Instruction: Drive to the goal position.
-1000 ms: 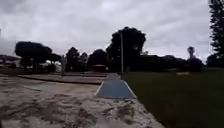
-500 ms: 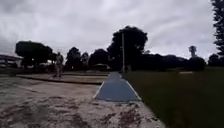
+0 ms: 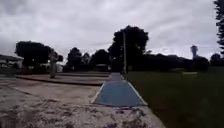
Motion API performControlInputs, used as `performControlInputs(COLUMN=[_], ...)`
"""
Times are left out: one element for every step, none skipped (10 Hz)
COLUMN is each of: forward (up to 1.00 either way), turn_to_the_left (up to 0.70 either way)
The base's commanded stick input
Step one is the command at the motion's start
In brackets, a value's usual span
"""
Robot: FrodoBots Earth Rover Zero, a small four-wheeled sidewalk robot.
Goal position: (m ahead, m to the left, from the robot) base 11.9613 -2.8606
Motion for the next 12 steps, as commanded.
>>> performControlInputs(forward=[0.5, 0.5, 0.5, 0.5, 0.5, 0.5, 0.5, 0.5, 0.5, 0.5, 0.5, 0.5], turn_to_the_left=[0.0, 0.0, 0.0, 0.0, 0.0, 0.0, 0.0, 0.0, 0.0, 0.0, 0.0, -0.02])
